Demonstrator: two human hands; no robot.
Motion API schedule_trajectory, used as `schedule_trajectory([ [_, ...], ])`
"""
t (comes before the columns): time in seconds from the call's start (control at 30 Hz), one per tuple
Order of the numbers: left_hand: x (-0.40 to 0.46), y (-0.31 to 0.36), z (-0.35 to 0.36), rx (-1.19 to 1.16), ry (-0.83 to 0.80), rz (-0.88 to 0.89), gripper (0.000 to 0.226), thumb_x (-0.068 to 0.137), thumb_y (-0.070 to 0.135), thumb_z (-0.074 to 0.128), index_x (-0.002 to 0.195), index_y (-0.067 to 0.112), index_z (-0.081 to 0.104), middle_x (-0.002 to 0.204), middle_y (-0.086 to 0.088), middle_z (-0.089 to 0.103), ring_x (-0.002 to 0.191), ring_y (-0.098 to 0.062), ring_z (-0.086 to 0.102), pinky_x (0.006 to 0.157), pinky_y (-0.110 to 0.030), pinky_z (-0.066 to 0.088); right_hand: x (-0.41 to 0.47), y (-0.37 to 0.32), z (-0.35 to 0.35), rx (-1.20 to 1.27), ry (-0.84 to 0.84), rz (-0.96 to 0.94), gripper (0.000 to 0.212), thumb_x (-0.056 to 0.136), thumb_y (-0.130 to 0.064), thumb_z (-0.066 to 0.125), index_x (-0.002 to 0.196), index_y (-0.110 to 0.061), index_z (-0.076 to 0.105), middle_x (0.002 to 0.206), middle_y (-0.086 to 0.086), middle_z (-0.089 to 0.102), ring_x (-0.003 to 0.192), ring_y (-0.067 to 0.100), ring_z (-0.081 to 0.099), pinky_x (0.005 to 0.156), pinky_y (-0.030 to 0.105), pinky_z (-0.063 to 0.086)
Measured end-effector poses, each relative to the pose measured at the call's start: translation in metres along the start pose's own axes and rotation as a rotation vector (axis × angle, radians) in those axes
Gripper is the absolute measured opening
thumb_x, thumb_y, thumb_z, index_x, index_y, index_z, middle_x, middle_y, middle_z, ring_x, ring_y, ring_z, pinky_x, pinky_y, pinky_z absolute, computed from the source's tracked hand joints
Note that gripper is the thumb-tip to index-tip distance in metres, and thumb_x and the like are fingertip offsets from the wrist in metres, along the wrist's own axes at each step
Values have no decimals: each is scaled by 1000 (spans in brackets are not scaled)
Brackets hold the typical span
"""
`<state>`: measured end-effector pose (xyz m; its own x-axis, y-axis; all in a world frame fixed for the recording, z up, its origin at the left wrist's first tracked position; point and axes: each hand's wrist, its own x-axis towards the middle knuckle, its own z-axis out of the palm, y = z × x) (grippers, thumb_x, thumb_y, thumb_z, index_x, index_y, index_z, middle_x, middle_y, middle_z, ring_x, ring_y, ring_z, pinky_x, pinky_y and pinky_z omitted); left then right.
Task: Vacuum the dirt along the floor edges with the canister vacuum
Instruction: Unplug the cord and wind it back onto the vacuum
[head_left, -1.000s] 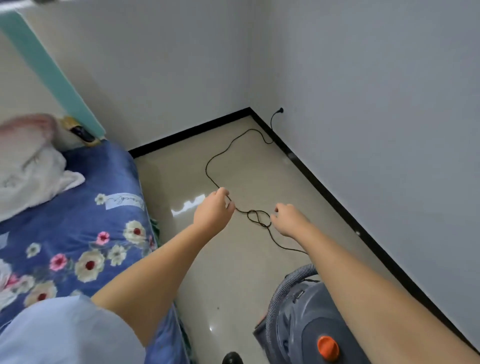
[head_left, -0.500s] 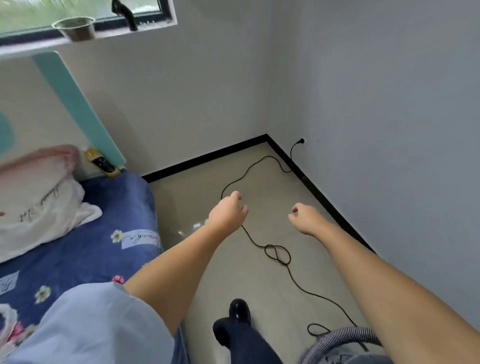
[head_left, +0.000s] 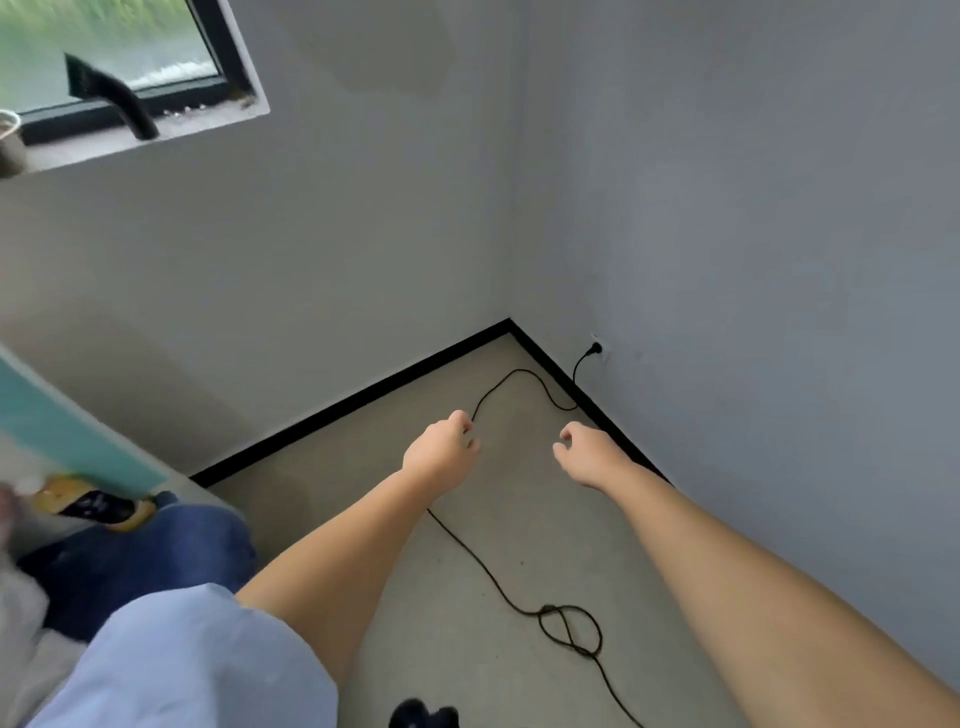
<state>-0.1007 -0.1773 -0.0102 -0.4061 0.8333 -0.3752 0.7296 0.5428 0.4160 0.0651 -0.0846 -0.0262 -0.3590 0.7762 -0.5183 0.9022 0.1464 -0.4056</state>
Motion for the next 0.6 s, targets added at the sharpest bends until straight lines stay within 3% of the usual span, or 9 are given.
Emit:
schedule_trajectory([
  [0.13, 91, 0, -33, 30, -15, 63, 26, 96, 25, 36, 116, 13, 46, 111, -5, 61, 81, -23, 52, 68, -30, 43, 70, -22, -21, 39, 63, 74, 40, 100, -29, 38, 135, -11, 42, 130, 9, 53, 100, 24, 55, 80, 27, 42],
  [0.2, 135, 1, -48, 44, -29, 119, 22, 96, 25, 36, 112, 14, 46, 104, -4, 58, 81, -22, 52, 70, -31, 43, 105, -34, -28, 82, 99, 129, 38, 99, -29, 39, 133, -11, 44, 129, 9, 54, 104, 24, 55, 79, 26, 41],
  [0.3, 201, 8, -74, 107, -113, 212, 31, 97, 27, 37, 124, 14, 45, 110, -3, 58, 85, -22, 53, 68, -29, 41, 148, -56, -39, 163, 142, 222, 34, 99, -29, 40, 127, -12, 47, 125, 7, 56, 93, 21, 51, 76, 26, 41],
  [0.47, 294, 43, -98, 197, -227, 354, 33, 97, 28, 39, 126, 13, 44, 117, -8, 57, 82, -22, 50, 65, -28, 37, 201, -76, -61, 318, 171, 340, 39, 99, -30, 39, 133, -12, 45, 129, 8, 54, 105, 24, 55, 80, 27, 41],
  [0.6, 351, 78, -88, 241, -312, 445, 35, 96, 27, 38, 128, 13, 45, 115, -7, 58, 83, -21, 51, 66, -27, 39, 244, -62, -82, 393, 221, 434, 32, 100, -24, 40, 123, -5, 51, 124, 13, 58, 111, 28, 54, 84, 28, 41],
])
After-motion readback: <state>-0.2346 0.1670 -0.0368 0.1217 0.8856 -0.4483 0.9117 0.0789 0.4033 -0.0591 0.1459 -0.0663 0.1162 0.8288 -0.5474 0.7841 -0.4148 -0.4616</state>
